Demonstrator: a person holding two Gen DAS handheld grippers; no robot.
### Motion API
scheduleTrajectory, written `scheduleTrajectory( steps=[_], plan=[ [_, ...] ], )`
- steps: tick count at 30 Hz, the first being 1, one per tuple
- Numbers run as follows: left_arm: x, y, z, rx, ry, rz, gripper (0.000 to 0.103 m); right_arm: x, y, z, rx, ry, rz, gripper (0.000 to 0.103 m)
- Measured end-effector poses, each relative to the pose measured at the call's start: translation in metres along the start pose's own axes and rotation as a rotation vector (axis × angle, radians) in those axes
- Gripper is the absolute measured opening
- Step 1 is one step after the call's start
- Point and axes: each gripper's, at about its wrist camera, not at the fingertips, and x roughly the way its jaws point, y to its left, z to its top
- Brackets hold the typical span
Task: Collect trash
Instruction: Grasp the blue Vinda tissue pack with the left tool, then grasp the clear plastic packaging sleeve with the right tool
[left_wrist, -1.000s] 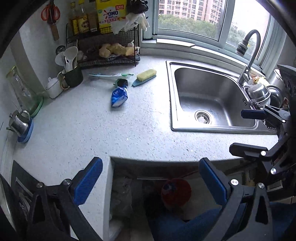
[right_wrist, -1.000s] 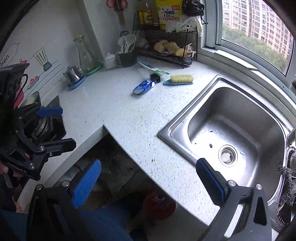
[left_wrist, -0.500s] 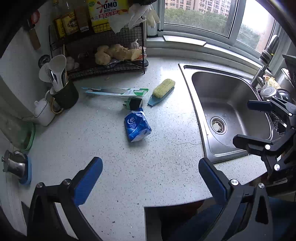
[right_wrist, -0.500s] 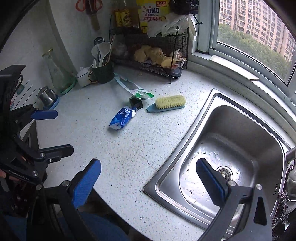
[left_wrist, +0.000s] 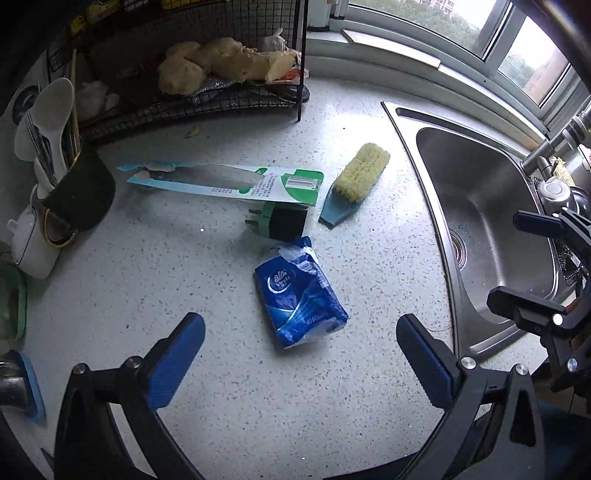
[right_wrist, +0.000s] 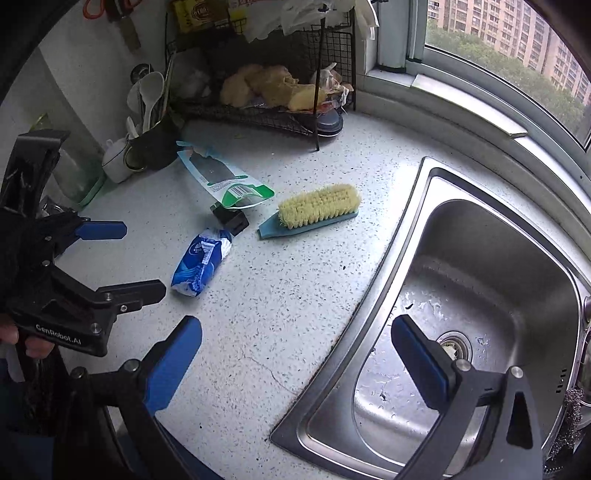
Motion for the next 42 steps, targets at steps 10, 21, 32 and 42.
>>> scheduleTrajectory(
  steps=[10, 21, 32, 42],
  plan=[
    [0.053, 0.016, 0.017, -0.012, 0.093, -0.044, 0.095, 0.026, -0.008, 0.012, 0.044, 0.07, -0.017, 0.102],
    [0.075, 0.01, 0.013, 0.0, 0.131, -0.031, 0.065, 0.025, -0.013, 0.012, 0.062, 0.089, 0.006, 0.103],
    [0.049, 0.009, -0.003, 0.006, 0.087, -0.026, 0.021, 0.022, -0.006, 0.016, 0.027, 0.08, 0.005, 0.103],
    [-0.009, 0.053, -0.01, -0.051, 0.044, -0.017, 0.02, 0.042, 0.041, 0.063, -0.18, 0.102, 0.11, 0.102]
  ],
)
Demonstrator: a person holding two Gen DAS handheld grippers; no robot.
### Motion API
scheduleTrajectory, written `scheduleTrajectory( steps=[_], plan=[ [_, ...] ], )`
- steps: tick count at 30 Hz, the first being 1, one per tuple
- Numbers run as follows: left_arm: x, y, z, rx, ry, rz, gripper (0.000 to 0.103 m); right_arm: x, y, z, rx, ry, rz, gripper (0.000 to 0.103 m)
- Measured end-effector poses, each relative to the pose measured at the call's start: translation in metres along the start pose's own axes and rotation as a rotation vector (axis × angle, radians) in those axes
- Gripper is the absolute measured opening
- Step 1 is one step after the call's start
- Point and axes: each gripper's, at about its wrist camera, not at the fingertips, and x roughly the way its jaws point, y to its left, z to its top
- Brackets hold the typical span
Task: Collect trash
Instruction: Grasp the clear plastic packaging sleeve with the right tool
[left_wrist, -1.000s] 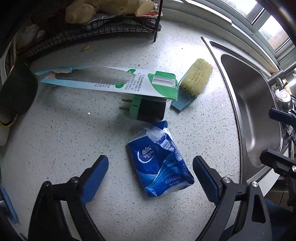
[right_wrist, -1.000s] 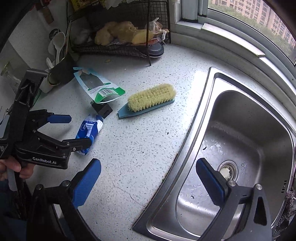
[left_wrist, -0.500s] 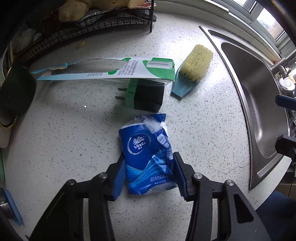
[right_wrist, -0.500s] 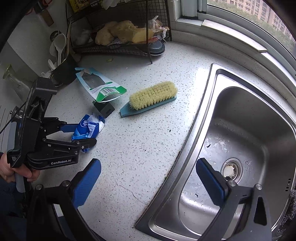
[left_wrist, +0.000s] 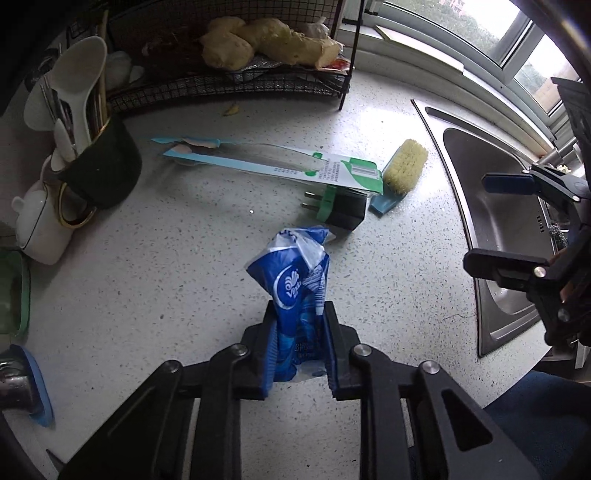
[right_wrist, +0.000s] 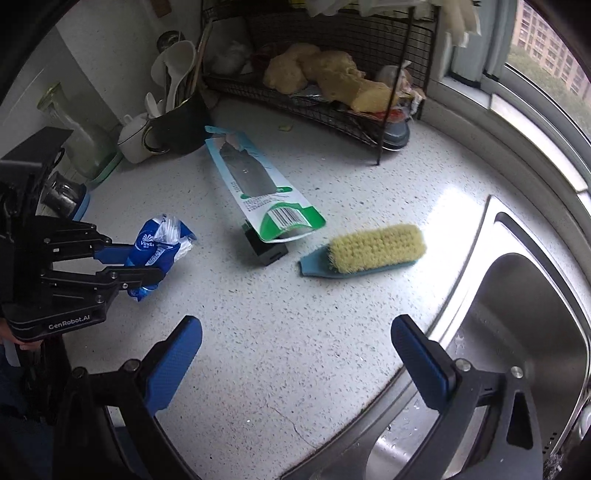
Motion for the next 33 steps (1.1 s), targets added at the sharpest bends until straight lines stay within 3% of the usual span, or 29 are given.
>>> scheduleTrajectory(
  steps=[3, 7, 15, 20, 24, 27, 29, 31, 33],
  plan=[
    [-0.021, 0.022, 0.006, -0.044, -0.043, 0.008, 0.02, 0.014, 0.016, 0.025, -0.057, 0.01, 0.061, 0.096],
    [-0.037, 0.048, 0.011, -0.064, -0.062, 0.064, 0.02, 0.035, 0.038, 0.06, -0.134, 0.023, 0.08, 0.09],
    [-0.024, 0.089, 0.024, -0.092, -0.043, 0.114, 0.02, 0.082, 0.061, 0.102, -0.223, 0.109, 0.097, 0.071],
    [-0.012, 0.098, 0.028, -0.083, -0.032, 0.116, 0.02, 0.107, 0.07, 0.117, -0.272, 0.158, 0.069, 0.063],
    [-0.001, 0.103, 0.031, -0.077, -0.025, 0.104, 0.02, 0.127, 0.077, 0.12, -0.289, 0.205, 0.035, 0.051],
    [0.003, 0.102, 0.032, -0.066, -0.025, 0.101, 0.02, 0.134, 0.081, 0.121, -0.316, 0.2, 0.001, 0.047],
    [0.005, 0.103, 0.032, -0.07, -0.023, 0.107, 0.02, 0.135, 0.084, 0.121, -0.323, 0.195, -0.01, 0.041],
    [0.005, 0.103, 0.032, -0.081, -0.026, 0.109, 0.02, 0.134, 0.085, 0.122, -0.326, 0.189, -0.022, 0.018],
    [0.004, 0.102, 0.032, -0.096, -0.033, 0.107, 0.02, 0.133, 0.085, 0.121, -0.327, 0.185, -0.009, 0.015]
  ],
)
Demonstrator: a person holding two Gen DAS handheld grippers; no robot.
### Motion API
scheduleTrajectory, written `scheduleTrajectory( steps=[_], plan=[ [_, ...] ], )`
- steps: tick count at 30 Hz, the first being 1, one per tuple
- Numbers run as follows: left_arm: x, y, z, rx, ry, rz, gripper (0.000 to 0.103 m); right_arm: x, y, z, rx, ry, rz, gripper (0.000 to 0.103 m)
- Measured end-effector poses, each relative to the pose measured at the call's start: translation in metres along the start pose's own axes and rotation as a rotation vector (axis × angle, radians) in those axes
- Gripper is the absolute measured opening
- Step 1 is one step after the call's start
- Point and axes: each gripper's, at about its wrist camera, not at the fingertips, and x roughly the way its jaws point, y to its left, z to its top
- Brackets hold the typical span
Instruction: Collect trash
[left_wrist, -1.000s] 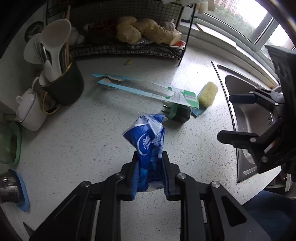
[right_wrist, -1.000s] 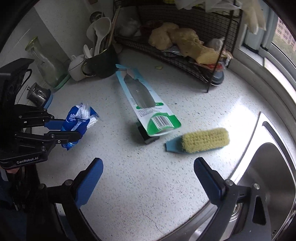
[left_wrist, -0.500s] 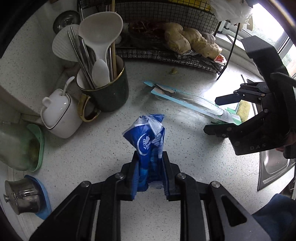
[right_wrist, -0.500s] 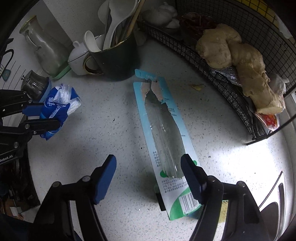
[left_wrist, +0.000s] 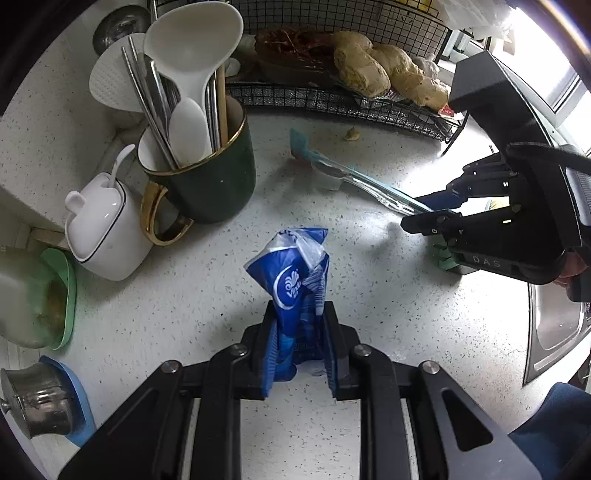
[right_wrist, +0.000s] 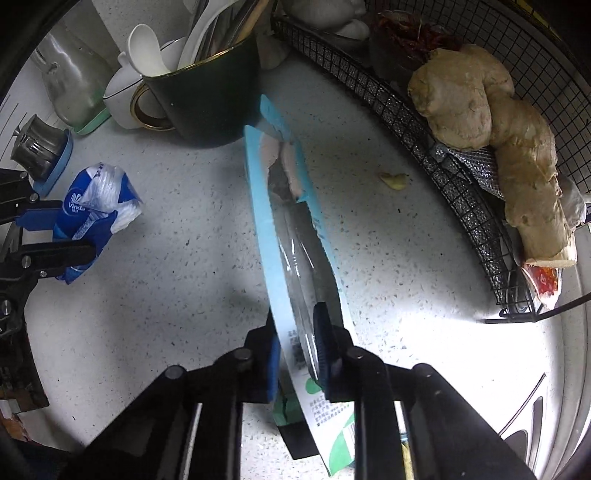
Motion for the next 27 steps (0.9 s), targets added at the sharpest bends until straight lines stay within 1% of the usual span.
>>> scheduleTrajectory(
  steps=[2, 4, 6, 10, 12, 15, 18, 22, 27],
  plan=[
    [-0.005, -0.002, -0.002, -0.009, -0.01, -0.005, 0.02, 0.0, 0.003, -0.002, -0.009, -0.002, -0.002, 0.014],
    [-0.012, -0.005, -0.004, -0.008, -0.022, -0.009, 0.02, -0.006, 0.006, -0.007, -0.016, -0.009, -0.005, 0.011],
    [-0.019, -0.009, -0.007, -0.005, -0.035, -0.018, 0.02, -0.019, 0.007, -0.018, -0.017, -0.024, -0.005, 0.008],
    [-0.029, -0.02, -0.012, 0.023, -0.047, -0.021, 0.02, -0.045, 0.017, -0.041, -0.029, -0.074, -0.008, 0.008],
    [-0.035, -0.026, -0.016, 0.033, -0.052, -0.024, 0.02, -0.051, 0.023, -0.05, -0.042, -0.081, -0.02, 0.008],
    [-0.049, -0.037, -0.023, 0.038, -0.068, -0.051, 0.02, -0.066, 0.028, -0.072, -0.03, -0.092, -0.015, 0.008],
    [-0.059, -0.053, -0.03, 0.066, -0.083, -0.068, 0.02, -0.083, 0.041, -0.093, -0.009, -0.107, -0.003, 0.008],
    [-0.069, -0.077, -0.041, 0.114, -0.091, -0.08, 0.02, -0.109, 0.036, -0.132, 0.024, -0.114, 0.0, 0.008],
    [-0.083, -0.111, -0.065, 0.184, -0.1, -0.098, 0.02, -0.137, 0.026, -0.176, 0.072, -0.123, -0.009, 0.008]
  ],
)
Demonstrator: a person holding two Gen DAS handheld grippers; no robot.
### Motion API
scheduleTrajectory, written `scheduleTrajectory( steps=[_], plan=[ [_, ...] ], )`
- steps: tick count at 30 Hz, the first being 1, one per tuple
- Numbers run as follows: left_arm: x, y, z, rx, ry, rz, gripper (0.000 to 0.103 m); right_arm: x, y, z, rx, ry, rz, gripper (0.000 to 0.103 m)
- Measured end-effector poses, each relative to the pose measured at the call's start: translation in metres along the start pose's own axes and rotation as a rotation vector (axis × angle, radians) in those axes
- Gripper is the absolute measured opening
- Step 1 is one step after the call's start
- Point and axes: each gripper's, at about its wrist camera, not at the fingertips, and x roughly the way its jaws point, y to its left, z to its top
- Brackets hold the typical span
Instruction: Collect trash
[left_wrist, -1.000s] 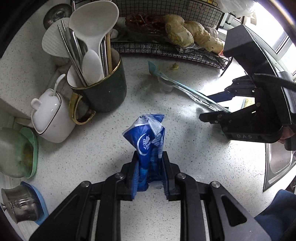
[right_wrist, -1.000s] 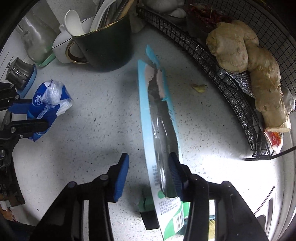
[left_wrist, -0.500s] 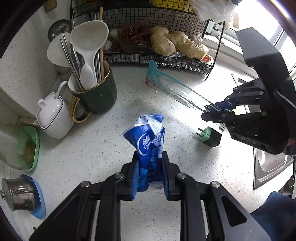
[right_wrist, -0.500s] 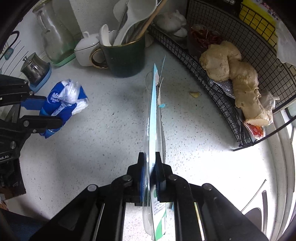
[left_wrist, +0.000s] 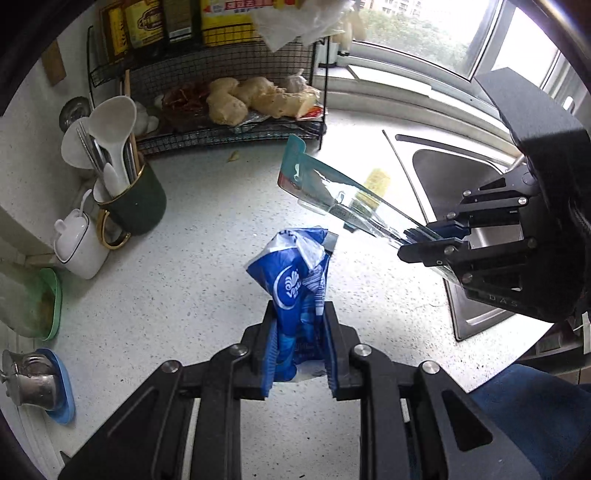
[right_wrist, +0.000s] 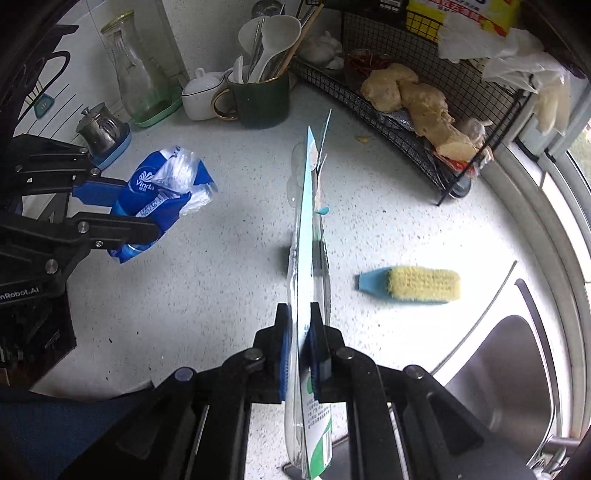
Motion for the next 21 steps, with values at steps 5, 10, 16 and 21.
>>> scheduleTrajectory(
  steps=[5, 10, 16, 21],
  plan=[
    [-0.006, -0.038, -0.016, 0.058, 0.01, -0.013, 0.02, -0.014, 0.006, -0.025, 0.028, -0.011, -0.002, 0.008],
    [-0.013, -0.073, -0.035, 0.117, 0.024, 0.0, 0.02, -0.036, 0.01, -0.059, 0.044, -0.02, -0.005, 0.008],
    [-0.024, -0.116, -0.057, 0.144, 0.017, 0.005, 0.02, -0.055, 0.015, -0.101, 0.075, -0.044, 0.008, 0.008],
    [-0.032, -0.158, -0.077, 0.163, 0.013, 0.006, 0.02, -0.07, 0.019, -0.137, 0.1, -0.065, 0.021, 0.008]
  ],
)
